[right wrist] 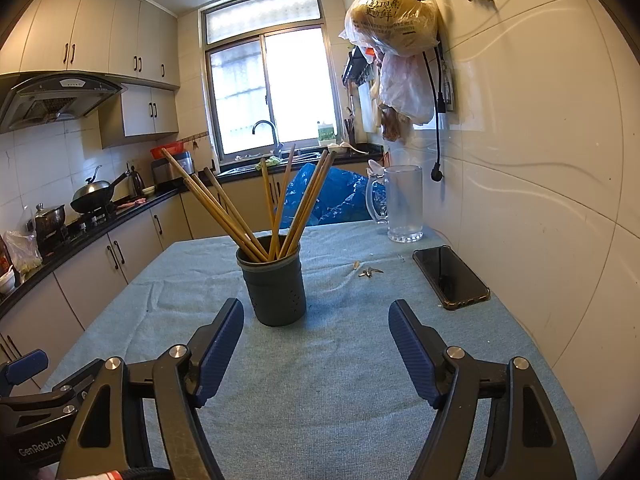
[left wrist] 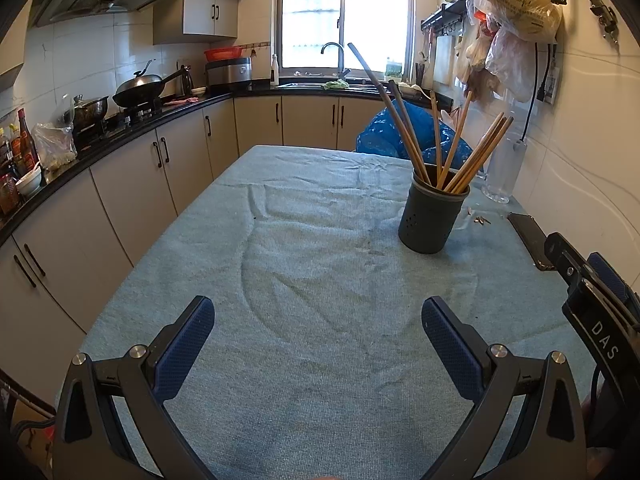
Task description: Organize utensils
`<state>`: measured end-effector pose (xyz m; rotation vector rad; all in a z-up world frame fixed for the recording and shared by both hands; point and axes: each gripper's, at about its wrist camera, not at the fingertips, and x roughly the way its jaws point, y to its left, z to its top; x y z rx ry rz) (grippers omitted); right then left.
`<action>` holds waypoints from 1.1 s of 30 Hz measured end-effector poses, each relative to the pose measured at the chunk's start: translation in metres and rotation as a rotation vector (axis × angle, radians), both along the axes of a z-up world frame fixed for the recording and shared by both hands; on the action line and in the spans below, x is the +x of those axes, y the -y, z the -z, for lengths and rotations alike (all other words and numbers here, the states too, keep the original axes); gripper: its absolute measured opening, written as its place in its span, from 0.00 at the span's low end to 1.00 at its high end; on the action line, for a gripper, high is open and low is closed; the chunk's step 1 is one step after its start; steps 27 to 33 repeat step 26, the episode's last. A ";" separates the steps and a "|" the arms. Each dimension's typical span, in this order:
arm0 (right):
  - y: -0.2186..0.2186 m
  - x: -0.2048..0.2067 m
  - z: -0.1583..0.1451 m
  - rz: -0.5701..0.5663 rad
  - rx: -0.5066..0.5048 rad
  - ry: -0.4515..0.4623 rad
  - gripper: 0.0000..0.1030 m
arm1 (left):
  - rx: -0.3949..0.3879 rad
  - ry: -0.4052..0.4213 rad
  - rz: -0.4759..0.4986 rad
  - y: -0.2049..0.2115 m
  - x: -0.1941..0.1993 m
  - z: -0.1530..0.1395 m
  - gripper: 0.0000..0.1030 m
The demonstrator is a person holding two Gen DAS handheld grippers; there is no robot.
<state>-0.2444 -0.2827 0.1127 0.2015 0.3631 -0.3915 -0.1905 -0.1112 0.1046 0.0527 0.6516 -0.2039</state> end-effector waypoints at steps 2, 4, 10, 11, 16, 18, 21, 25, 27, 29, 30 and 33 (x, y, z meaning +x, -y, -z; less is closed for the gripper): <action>-0.001 0.000 0.001 -0.002 -0.002 -0.001 0.77 | 0.001 -0.001 -0.001 0.000 0.000 0.000 1.00; -0.001 0.000 0.001 -0.004 -0.003 -0.001 0.77 | 0.000 -0.002 -0.001 -0.001 0.000 0.000 1.00; -0.002 -0.001 0.001 -0.006 -0.007 -0.003 0.77 | 0.000 -0.002 -0.001 0.000 0.001 0.000 1.00; -0.002 0.000 0.001 -0.007 -0.006 -0.004 0.78 | 0.000 -0.002 -0.001 0.000 0.001 0.000 1.00; -0.004 0.001 0.003 -0.012 -0.007 -0.015 0.78 | -0.002 -0.005 -0.004 -0.002 0.001 0.003 1.00; -0.005 0.002 0.003 -0.015 -0.009 -0.019 0.78 | -0.002 -0.005 -0.005 -0.002 0.002 0.004 1.00; -0.007 0.002 0.004 -0.019 -0.013 -0.022 0.78 | -0.005 -0.005 -0.005 -0.003 0.002 0.005 1.00; -0.008 0.003 0.005 -0.021 -0.013 -0.028 0.79 | -0.003 -0.003 -0.005 -0.003 0.003 0.005 1.00; -0.008 0.003 0.005 -0.021 -0.012 -0.031 0.79 | -0.004 -0.005 -0.004 -0.003 0.003 0.005 1.00; -0.008 0.003 0.005 -0.021 -0.012 -0.031 0.79 | -0.004 -0.005 -0.004 -0.003 0.003 0.005 1.00; -0.008 0.003 0.005 -0.021 -0.012 -0.031 0.79 | -0.004 -0.005 -0.004 -0.003 0.003 0.005 1.00; -0.008 0.003 0.005 -0.021 -0.012 -0.031 0.79 | -0.004 -0.005 -0.004 -0.003 0.003 0.005 1.00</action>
